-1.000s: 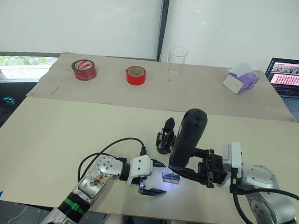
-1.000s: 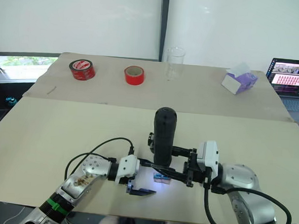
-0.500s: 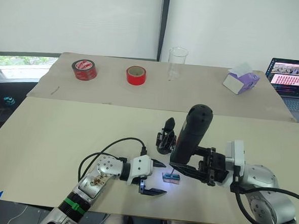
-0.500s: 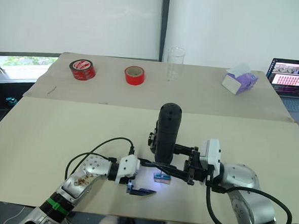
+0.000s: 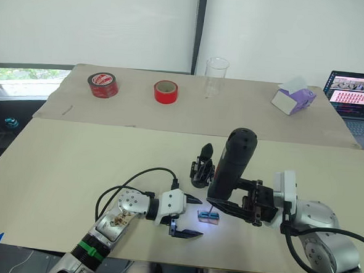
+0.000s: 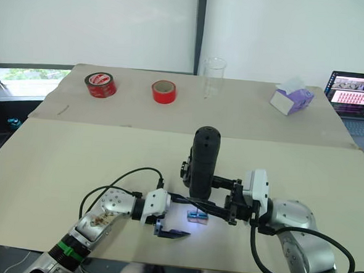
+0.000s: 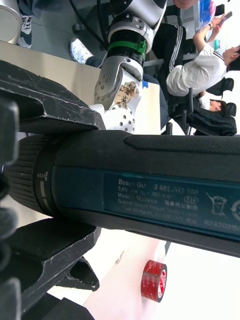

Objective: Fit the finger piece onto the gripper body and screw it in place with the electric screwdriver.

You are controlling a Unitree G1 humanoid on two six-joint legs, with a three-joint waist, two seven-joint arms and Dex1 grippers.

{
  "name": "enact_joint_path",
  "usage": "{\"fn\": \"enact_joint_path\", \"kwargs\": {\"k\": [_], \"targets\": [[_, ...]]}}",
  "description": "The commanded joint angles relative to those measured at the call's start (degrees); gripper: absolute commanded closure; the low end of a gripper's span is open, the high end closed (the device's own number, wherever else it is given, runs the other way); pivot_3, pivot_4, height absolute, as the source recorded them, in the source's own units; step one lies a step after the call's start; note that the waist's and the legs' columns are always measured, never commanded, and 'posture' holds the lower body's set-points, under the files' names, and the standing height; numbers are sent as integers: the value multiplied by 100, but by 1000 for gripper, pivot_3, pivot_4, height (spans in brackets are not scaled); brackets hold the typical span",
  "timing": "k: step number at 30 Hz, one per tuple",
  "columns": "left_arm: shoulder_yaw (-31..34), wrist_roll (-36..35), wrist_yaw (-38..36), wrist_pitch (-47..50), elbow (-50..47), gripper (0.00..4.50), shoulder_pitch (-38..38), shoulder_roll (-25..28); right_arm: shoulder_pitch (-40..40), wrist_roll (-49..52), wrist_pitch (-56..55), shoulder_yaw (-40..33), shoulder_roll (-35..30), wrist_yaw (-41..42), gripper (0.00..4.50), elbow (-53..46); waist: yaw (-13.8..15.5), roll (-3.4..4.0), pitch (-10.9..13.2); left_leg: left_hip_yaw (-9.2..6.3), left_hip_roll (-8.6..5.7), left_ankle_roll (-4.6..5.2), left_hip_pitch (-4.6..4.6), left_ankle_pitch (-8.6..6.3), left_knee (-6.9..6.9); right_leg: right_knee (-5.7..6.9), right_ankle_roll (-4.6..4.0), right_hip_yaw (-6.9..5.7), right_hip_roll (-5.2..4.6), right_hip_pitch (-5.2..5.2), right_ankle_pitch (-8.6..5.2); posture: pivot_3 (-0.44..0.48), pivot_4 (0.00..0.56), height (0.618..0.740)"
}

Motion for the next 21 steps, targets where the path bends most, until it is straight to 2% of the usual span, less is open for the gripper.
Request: {"fn": "enact_joint_path", "kwargs": {"k": [1, 21], "targets": [[-85, 113, 77, 80, 184, 47, 55, 7, -89, 152, -166, -190, -5, -6, 2567, -151, 0, 0, 0, 0, 0, 0, 0, 0, 0, 0, 0, 0, 0, 0, 0, 0, 150, 740], [-96, 110, 81, 104, 166, 47, 69, 8, -117, 176, -102, -246, -39, -33, 2567, -93, 2, 0, 0, 0, 0, 0, 0, 0, 0, 0, 0, 0, 0, 0, 0, 0, 150, 740]]}}
